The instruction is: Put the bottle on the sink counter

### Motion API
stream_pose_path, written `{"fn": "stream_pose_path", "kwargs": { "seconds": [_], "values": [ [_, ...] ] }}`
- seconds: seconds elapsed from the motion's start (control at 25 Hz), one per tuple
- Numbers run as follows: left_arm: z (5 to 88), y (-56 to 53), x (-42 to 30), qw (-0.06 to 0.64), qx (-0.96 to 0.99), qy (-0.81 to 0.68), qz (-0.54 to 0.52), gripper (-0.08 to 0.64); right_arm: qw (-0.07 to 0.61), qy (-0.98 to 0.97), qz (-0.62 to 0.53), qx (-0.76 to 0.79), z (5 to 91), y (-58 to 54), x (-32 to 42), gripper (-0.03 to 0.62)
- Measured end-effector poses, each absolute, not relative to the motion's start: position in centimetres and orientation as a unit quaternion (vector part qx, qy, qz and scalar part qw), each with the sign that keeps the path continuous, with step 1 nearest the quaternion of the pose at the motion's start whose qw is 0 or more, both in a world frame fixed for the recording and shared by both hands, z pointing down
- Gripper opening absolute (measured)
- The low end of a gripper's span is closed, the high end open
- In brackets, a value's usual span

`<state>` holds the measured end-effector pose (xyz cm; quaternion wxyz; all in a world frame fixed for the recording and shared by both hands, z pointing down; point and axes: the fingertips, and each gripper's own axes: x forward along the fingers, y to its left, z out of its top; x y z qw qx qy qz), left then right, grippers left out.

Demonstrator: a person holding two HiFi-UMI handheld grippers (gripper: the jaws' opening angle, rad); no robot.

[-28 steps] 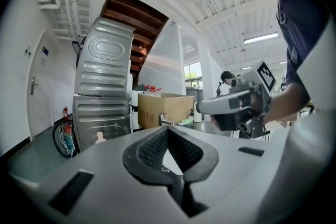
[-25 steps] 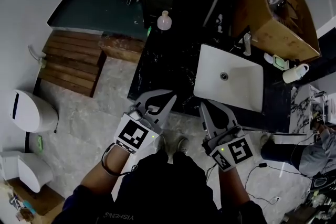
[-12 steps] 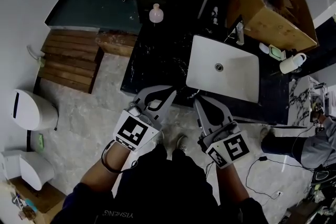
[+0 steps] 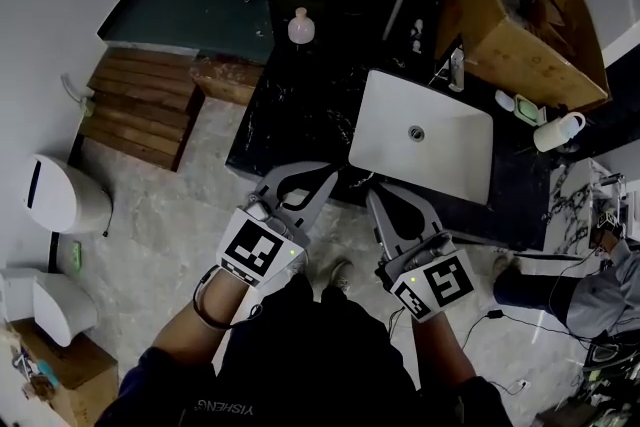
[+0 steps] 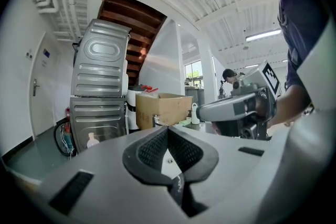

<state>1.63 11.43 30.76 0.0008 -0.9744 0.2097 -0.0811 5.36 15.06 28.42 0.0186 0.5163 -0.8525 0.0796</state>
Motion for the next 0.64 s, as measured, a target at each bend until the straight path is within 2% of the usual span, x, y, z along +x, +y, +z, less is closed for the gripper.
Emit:
{"fn": "stream_pose_path", "kwargs": {
  "seconds": [0.64],
  "values": [
    [30.0, 12.8, 2.6, 0.010, -0.971, 0.224, -0.084, 0.006, 0.023, -0.866, 0.076, 0.495, 28.0, 16.5, 5.9, 0.025]
  ]
}}
